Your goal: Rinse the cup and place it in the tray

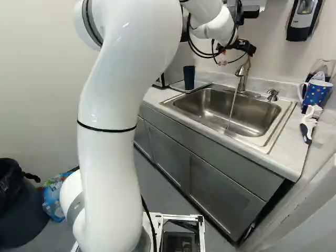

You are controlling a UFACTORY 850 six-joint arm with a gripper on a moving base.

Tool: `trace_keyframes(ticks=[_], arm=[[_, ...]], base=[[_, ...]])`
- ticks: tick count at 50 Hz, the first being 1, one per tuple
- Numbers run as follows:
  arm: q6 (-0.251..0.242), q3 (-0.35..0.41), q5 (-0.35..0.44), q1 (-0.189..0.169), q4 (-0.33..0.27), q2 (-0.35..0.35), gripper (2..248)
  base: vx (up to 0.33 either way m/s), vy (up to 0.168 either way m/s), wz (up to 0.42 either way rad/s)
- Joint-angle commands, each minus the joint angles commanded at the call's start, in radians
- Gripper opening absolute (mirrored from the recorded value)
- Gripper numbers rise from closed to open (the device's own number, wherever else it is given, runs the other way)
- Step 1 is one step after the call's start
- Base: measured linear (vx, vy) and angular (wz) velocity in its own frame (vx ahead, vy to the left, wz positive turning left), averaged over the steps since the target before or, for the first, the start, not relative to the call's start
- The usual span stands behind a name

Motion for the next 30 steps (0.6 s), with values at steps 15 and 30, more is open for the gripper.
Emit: trace_keyframes(ticks=[15,30], arm=[[0.000,0.092,0.000,0.010,0.000,0.076,247],[0.000,0.186,0.000,0.022,0.000,0.158,247]], base=[[0.000,0.000,0.000],[0.000,0.000,0.000]])
